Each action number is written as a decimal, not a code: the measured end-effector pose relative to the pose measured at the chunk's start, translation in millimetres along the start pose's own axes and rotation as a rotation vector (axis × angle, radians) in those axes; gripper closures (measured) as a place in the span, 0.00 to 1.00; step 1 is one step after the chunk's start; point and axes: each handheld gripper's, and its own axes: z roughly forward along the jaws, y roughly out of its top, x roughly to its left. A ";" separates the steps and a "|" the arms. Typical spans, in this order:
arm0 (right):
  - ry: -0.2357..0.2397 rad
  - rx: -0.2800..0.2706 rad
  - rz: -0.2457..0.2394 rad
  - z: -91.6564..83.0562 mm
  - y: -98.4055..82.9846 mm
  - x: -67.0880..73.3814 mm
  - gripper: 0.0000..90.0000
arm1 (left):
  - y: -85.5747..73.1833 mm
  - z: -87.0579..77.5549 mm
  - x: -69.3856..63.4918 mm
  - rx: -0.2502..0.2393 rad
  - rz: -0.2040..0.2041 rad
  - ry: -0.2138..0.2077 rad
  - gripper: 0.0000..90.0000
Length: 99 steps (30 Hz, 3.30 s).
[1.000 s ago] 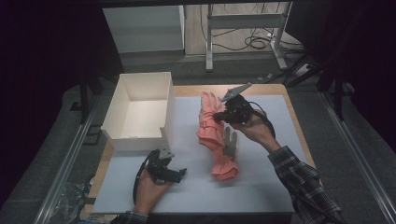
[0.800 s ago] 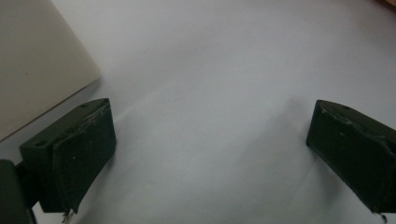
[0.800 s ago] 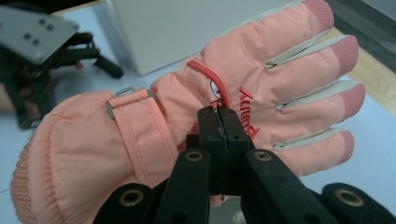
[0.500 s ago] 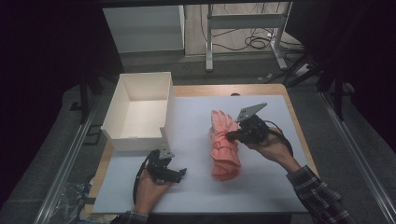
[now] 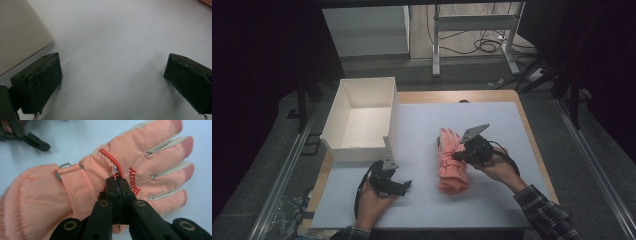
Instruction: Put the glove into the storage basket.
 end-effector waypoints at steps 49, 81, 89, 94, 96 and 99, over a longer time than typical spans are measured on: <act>-0.018 -0.118 0.151 0.4 -91.2 33.2 0.79 | 0.0 -0.2 0.0 0.003 0.002 0.000 0.01; -0.032 -0.121 0.100 26.8 -63.5 55.0 0.75 | 0.5 0.1 0.2 0.010 -0.004 0.004 0.00; -0.103 -0.144 0.144 6.1 -83.8 41.1 0.67 | 0.2 -1.6 -0.3 0.007 0.001 -0.002 0.02; -0.154 -0.148 0.170 -4.0 -96.5 31.9 0.59 | 1.4 -8.4 -2.6 0.009 -0.010 -0.064 0.04; -0.178 -0.150 0.190 -8.2 -102.1 27.4 0.54 | 2.3 -11.3 -5.0 0.004 -0.020 -0.073 0.03; -0.217 -0.141 0.196 -12.0 -106.8 22.8 0.47 | 5.6 -16.4 -9.2 0.007 -0.019 -0.079 0.02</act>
